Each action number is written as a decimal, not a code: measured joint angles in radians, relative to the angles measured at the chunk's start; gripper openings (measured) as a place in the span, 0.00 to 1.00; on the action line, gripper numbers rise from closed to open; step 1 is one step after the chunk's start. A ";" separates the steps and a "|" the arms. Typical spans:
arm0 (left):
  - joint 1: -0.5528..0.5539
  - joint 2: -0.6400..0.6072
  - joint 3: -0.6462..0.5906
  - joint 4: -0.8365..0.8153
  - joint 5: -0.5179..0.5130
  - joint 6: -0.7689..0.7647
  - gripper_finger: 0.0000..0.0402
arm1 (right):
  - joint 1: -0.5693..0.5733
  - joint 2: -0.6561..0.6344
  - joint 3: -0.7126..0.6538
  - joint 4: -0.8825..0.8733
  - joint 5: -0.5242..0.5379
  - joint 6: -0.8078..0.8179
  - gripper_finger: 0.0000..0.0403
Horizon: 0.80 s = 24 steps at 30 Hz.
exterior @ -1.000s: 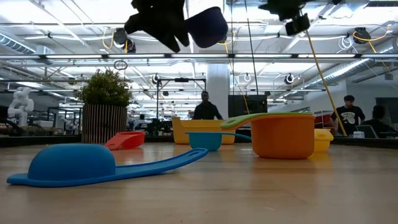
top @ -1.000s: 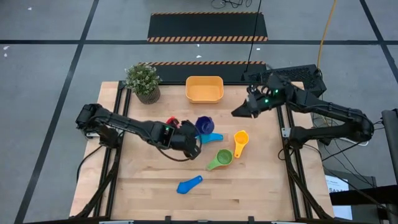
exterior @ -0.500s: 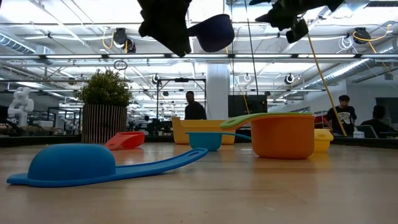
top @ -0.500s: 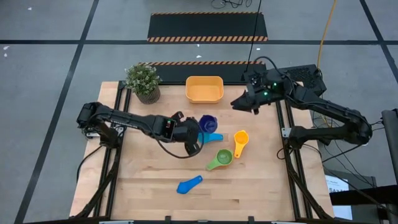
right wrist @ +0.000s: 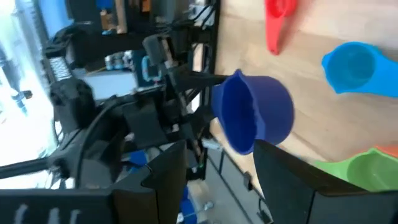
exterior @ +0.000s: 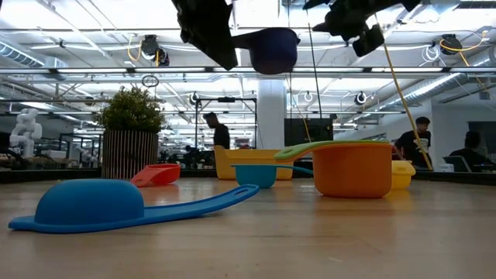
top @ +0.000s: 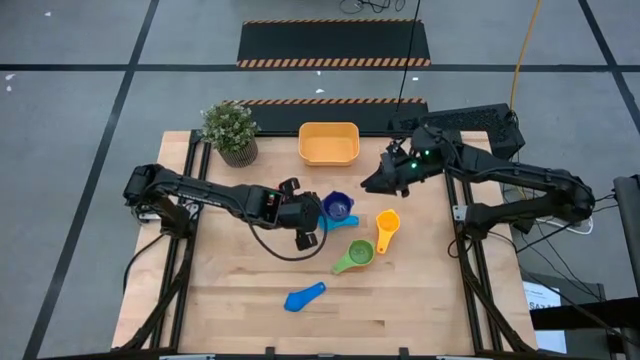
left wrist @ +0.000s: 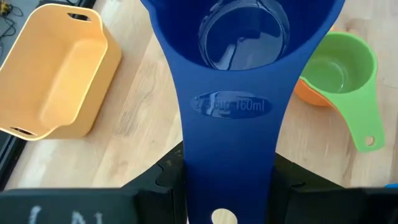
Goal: Nest measuring cups in basket
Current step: Stack the dark blue measuring cup on top of the green measuring cup
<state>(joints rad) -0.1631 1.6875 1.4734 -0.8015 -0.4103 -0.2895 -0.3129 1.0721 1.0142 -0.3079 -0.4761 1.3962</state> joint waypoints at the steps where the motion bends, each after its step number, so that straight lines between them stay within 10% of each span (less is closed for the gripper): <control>1: 0.000 0.000 0.000 0.002 -0.001 0.000 0.32 | 0.013 0.001 0.000 -0.012 0.022 0.003 0.45; 14: 0.000 0.000 0.000 0.060 -0.001 -0.001 0.33 | 0.095 0.052 0.000 -0.041 0.086 0.012 0.45; 24: 0.000 0.000 0.000 0.059 0.000 -0.001 0.11 | 0.119 0.073 0.000 -0.043 0.083 0.005 0.45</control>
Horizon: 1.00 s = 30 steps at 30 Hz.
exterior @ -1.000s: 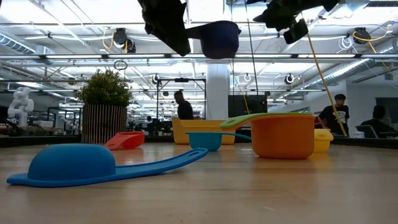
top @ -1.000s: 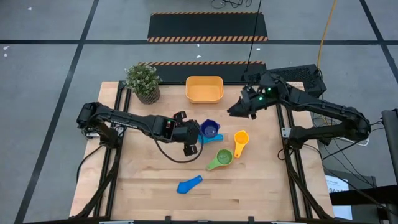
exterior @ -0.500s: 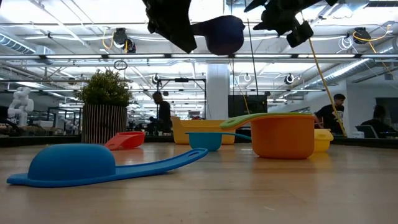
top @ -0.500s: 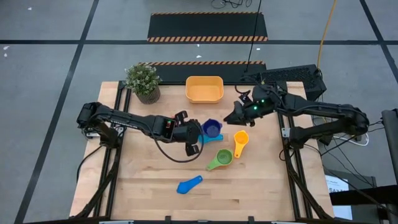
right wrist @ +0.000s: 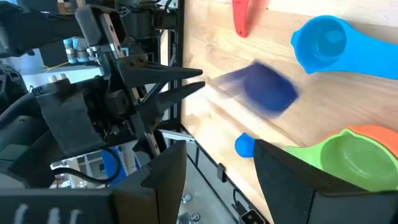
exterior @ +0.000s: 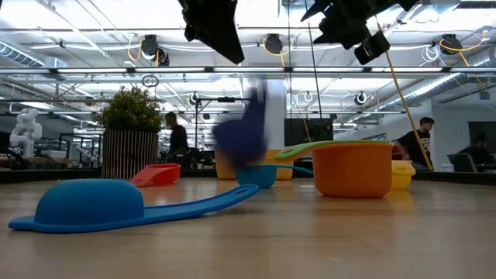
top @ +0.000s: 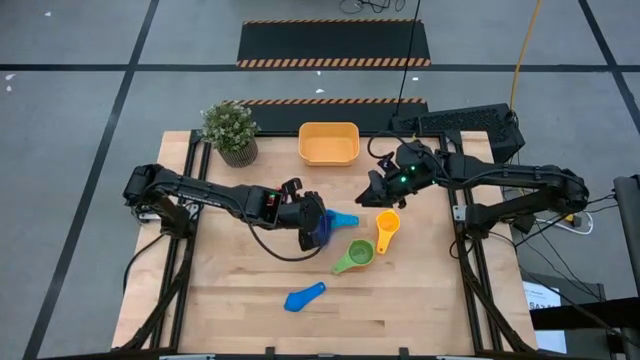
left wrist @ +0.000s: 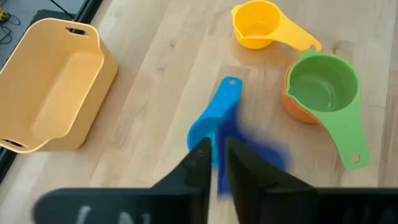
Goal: Nest measuring cups in basket
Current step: Stack the dark blue measuring cup on top of the green measuring cup
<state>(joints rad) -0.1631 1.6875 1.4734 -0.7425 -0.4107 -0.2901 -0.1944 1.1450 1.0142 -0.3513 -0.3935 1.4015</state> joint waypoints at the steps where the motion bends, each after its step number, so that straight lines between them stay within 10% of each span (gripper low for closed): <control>1: 0.000 0.000 0.000 0.000 0.000 0.000 0.08 | 0.000 0.000 0.000 -0.005 0.000 -0.008 0.45; 18: 0.021 -0.018 -0.015 -0.194 0.183 -0.224 0.04 | 0.006 -0.005 0.000 -0.112 -0.003 -0.084 0.45; 30: -0.015 -0.017 -0.260 -0.127 0.420 -0.673 0.46 | 0.006 -0.019 -0.001 -0.159 -0.029 -0.149 0.45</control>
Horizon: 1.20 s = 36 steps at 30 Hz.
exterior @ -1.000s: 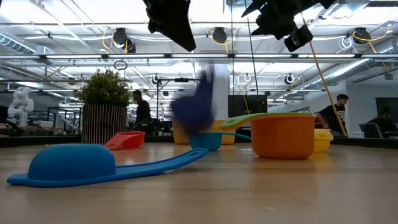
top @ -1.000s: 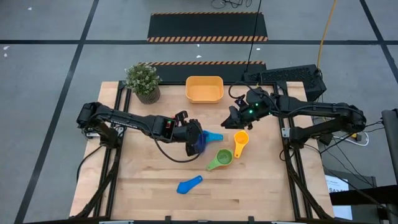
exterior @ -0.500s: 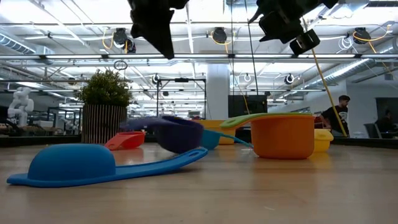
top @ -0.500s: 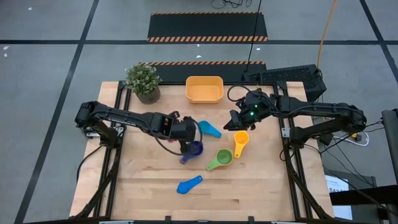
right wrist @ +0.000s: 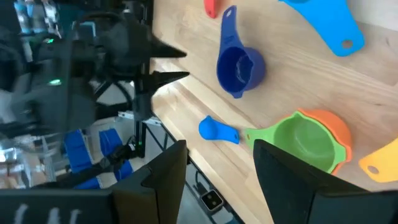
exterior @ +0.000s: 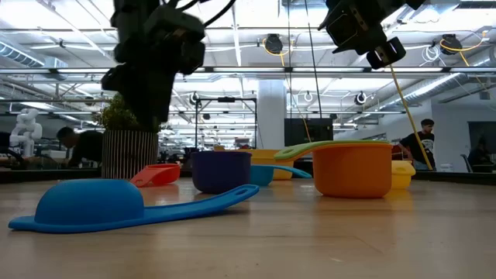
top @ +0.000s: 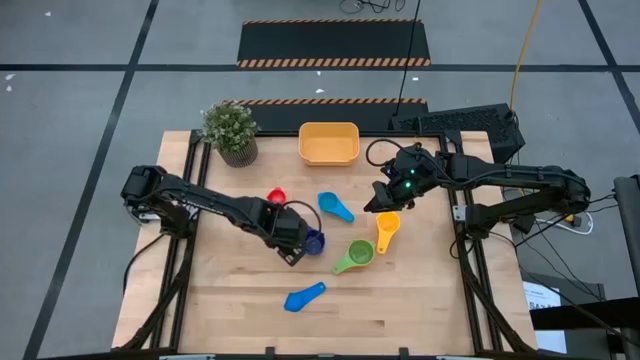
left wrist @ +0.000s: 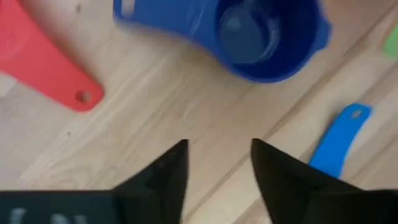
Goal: Nest measuring cups in basket
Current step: Stack the dark blue measuring cup on top of the green measuring cup
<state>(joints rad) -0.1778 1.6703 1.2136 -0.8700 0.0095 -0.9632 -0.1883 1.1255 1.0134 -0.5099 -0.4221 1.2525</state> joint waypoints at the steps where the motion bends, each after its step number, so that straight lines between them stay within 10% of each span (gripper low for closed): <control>1: -0.005 0.000 -0.008 -0.001 -0.021 0.013 0.50 | -0.001 0.000 0.000 -0.009 -0.001 -0.009 0.45; 8: -0.096 0.000 -0.016 0.008 -0.399 0.564 0.74 | -0.009 0.000 0.000 -0.027 -0.002 -0.055 0.45; 13: -0.048 0.000 -0.019 0.075 -0.344 0.855 0.81 | -0.008 0.000 0.000 -0.033 -0.002 -0.081 0.45; 27: 0.062 0.017 -0.051 0.283 -0.276 0.877 0.70 | -0.006 -0.010 0.000 -0.071 -0.031 -0.131 0.45; 36: -0.016 0.020 -0.052 0.083 -0.272 0.876 0.70 | -0.006 -0.039 0.000 -0.084 -0.105 -0.143 0.45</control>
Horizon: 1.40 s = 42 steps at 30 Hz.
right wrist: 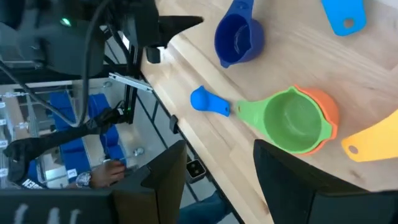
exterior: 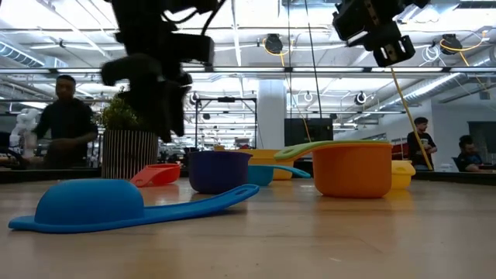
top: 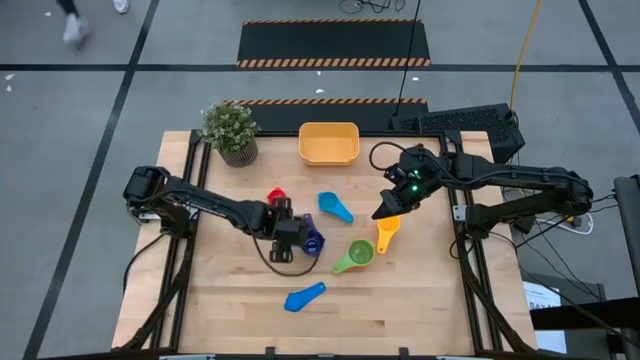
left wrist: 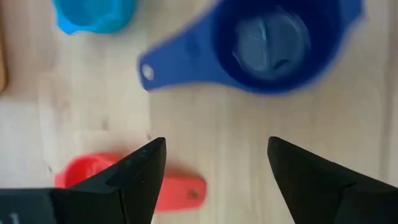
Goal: Nest measuring cups in basket
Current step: Stack the dark blue measuring cup on top of the green measuring cup
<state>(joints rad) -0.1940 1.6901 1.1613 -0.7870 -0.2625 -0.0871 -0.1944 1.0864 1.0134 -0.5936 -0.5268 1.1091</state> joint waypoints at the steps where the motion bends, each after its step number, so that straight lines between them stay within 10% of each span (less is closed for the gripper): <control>1: -0.013 -0.001 -0.005 0.001 0.000 0.005 0.70 | 0.000 -0.006 0.000 -0.003 0.001 -0.002 0.45; 24: -0.012 0.026 -0.148 0.492 -0.115 -0.107 0.70 | -0.001 -0.052 0.000 -0.102 0.002 -0.066 0.45; 35: 0.130 0.025 0.066 0.320 -0.040 -0.318 0.70 | -0.001 -0.055 0.000 -0.126 -0.005 -0.067 0.45; 42: 0.245 0.025 0.108 0.258 0.139 -0.088 0.70 | -0.001 -0.055 0.000 -0.133 -0.024 -0.074 0.45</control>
<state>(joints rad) 0.0511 1.7149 1.2692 -0.5292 -0.1230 -0.1747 -0.1951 1.0317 1.0134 -0.7269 -0.5506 1.0348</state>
